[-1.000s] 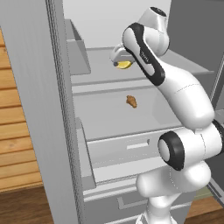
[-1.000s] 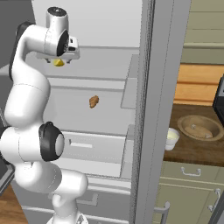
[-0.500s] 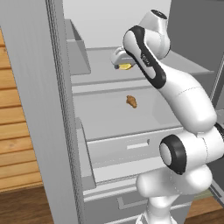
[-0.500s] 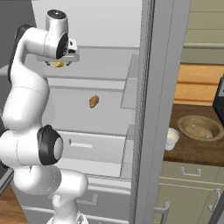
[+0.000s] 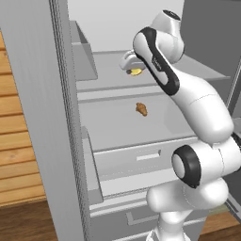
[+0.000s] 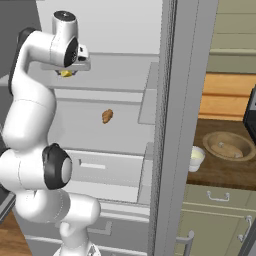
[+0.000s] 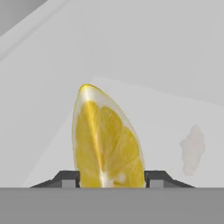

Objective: Grab a lemon wedge from the fridge and one ice cube from the ice bowl, and put them in the glass of lemonade.

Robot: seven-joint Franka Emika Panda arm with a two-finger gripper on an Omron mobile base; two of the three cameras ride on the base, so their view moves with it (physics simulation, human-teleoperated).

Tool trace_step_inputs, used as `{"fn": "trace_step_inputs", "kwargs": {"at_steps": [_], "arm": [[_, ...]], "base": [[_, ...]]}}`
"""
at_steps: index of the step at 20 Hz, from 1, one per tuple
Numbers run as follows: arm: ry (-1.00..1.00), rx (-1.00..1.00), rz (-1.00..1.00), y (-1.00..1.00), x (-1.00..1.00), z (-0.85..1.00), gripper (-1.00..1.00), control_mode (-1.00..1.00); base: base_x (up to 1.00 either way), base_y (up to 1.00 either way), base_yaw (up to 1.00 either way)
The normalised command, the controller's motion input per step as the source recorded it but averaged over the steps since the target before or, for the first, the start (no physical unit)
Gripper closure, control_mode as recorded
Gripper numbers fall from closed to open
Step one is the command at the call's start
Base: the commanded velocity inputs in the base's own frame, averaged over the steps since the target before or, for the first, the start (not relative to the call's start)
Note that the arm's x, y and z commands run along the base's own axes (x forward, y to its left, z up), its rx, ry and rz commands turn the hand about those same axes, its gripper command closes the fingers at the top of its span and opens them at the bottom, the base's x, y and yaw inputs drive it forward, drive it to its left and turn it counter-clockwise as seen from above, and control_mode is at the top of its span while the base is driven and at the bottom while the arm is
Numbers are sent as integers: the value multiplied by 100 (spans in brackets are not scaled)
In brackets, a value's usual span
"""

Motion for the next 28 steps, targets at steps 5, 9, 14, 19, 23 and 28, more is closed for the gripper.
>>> {"fn": "trace_step_inputs", "kwargs": {"at_steps": [5, 9, 14, 19, 23, 28], "arm": [[-5, 5, 0, -13, -93, -19, 100, -100], [-12, 13, 0, -42, -100, -29, 100, -100], [-6, 9, 0, -44, -100, -10, 100, -100], [0, 1, -1, -30, -100, 0, 100, -100], [7, 0, -12, -32, -100, -2, 100, -100], [23, -2, -25, -13, -100, -25, 100, -100]], "base": [[0, 0, 0], [0, 0, 0], [0, 0, 0], [0, 0, 0], [0, 0, 0], [0, 0, 0]]}}
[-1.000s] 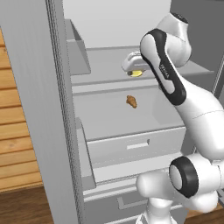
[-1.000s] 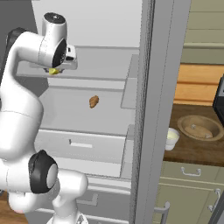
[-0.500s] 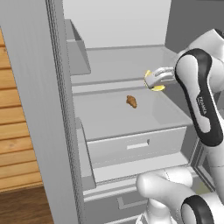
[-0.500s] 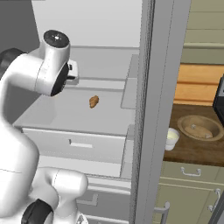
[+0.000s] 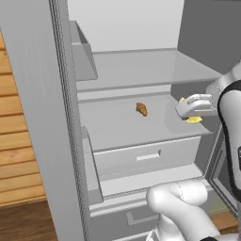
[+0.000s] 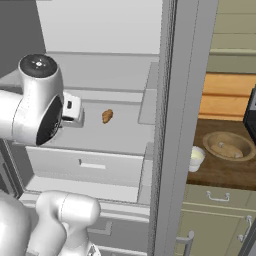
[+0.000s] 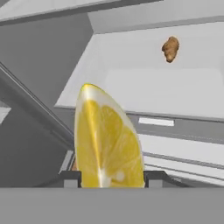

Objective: Grab a lemon wedge from the fridge and one ice cube from the ice bowl, and put them in the glass of lemonade.

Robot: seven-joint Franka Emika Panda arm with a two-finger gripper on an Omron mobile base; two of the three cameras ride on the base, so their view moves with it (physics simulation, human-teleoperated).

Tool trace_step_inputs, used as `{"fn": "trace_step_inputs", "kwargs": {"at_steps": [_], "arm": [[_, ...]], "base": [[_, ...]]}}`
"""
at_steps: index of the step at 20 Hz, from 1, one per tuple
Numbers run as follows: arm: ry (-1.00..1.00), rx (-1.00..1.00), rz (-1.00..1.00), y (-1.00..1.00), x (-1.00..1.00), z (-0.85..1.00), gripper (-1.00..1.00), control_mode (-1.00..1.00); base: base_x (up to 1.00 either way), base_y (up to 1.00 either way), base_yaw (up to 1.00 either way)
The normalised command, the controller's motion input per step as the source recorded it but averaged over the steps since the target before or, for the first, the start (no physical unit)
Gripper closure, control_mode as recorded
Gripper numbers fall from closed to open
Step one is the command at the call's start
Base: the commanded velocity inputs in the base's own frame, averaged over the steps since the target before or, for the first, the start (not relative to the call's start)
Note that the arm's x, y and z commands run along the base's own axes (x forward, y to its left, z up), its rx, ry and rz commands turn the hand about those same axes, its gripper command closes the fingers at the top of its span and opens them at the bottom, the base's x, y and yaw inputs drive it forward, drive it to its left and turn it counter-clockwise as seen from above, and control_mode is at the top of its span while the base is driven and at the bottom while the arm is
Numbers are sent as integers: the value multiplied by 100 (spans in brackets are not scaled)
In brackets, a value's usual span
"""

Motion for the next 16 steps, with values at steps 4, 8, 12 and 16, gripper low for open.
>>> {"fn": "trace_step_inputs", "kwargs": {"at_steps": [4, 8, 12, 16], "arm": [[26, -5, -33, 0, -88, -20, 100, -100], [10, 0, -26, 0, -83, -6, 100, -100], [1, 0, -18, -3, -62, -8, 100, -100], [0, 0, -6, -3, -5, -2, 100, -100]], "base": [[0, 0, 0], [0, 0, 0], [0, 0, 0], [0, 0, 0]]}}
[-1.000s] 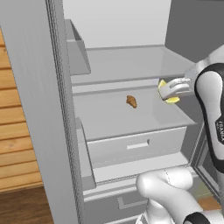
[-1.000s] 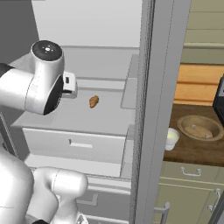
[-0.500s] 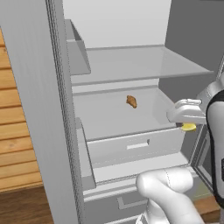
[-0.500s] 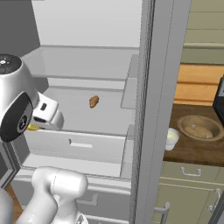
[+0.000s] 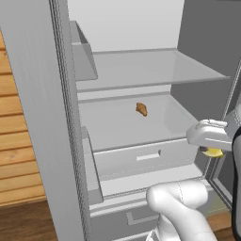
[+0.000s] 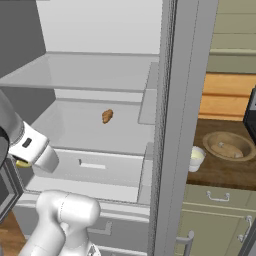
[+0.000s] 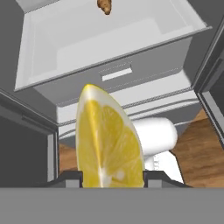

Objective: Grab a lemon wedge from the fridge and one ice cube from the ice bowl, and put them in the glass of lemonade.

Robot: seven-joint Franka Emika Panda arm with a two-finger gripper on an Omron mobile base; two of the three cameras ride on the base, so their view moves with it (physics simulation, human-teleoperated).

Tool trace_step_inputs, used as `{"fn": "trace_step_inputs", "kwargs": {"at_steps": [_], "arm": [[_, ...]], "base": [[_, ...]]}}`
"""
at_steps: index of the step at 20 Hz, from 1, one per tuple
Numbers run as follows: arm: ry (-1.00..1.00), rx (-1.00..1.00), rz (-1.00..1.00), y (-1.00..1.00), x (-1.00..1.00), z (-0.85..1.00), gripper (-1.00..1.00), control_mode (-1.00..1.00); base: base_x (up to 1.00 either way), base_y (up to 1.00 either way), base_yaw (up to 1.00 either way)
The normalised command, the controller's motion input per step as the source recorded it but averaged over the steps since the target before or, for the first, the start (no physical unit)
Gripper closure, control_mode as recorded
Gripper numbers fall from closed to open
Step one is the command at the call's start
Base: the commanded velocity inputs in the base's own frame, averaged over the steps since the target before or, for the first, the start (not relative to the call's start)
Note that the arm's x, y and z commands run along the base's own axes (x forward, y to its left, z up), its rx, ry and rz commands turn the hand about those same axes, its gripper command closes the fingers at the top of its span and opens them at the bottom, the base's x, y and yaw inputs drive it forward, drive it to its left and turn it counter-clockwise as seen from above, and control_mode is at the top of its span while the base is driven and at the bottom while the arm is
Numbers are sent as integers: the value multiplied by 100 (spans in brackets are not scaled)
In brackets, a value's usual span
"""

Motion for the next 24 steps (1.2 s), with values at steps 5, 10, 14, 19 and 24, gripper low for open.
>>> {"fn": "trace_step_inputs", "kwargs": {"at_steps": [5, 10, 14, 19, 24], "arm": [[0, 0, 0, 0, -1, 0, 100, -100], [0, 0, 0, 0, -13, 0, 100, 100], [0, 0, 0, 0, 0, 0, 100, 100], [0, 0, 0, 0, 0, 0, 100, 100], [0, 0, 0, 0, 0, 0, 100, 100]], "base": [[0, 0, 0], [-80, 0, -11], [-100, 0, -31], [-85, 0, -60], [-1, -22, -86]]}}
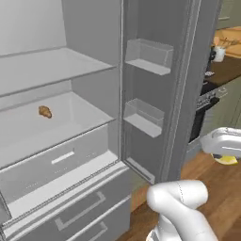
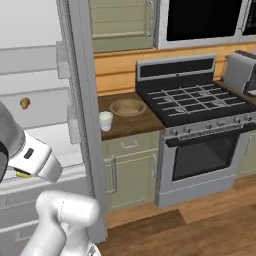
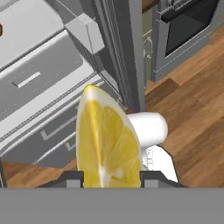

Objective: Grab a lemon wedge from the fridge and one ice cube from the ice bowl, and put them in the glass of lemonade.

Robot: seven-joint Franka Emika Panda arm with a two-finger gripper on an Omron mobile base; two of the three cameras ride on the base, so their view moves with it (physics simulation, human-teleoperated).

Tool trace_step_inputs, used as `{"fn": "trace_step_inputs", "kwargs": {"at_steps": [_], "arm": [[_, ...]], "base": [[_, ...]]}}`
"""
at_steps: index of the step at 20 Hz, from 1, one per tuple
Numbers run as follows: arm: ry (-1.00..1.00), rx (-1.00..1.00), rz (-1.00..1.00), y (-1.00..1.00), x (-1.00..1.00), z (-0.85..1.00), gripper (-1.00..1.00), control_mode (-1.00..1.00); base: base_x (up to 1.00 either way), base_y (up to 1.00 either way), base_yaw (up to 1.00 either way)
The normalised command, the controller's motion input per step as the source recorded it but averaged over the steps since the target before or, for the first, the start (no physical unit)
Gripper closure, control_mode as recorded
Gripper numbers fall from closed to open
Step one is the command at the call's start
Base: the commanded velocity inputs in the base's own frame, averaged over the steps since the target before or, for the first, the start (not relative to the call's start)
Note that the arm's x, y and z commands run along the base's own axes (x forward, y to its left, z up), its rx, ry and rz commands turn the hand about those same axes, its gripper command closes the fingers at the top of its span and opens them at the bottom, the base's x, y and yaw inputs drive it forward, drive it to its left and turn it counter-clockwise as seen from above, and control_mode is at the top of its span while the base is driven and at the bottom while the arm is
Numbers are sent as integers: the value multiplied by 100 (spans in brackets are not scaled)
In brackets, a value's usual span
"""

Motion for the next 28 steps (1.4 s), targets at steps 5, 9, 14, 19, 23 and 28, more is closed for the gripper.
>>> {"fn": "trace_step_inputs", "kwargs": {"at_steps": [5, 9, 14, 19, 23, 28], "arm": [[0, 0, 0, 0, 0, 0, 100, 100], [0, 0, 0, 0, 0, 0, 100, 100], [0, 0, 0, 0, 0, 0, 100, 100], [0, 0, 0, 0, 0, 0, 100, 100], [0, 0, 0, 0, 0, 0, 100, 100], [0, 0, 0, 0, 0, 0, 100, 100]], "base": [[1, -72, -74], [66, -100, -19], [100, -77, 50], [67, -17, 94], [40, -6, 100], [8, -59, 70]]}}
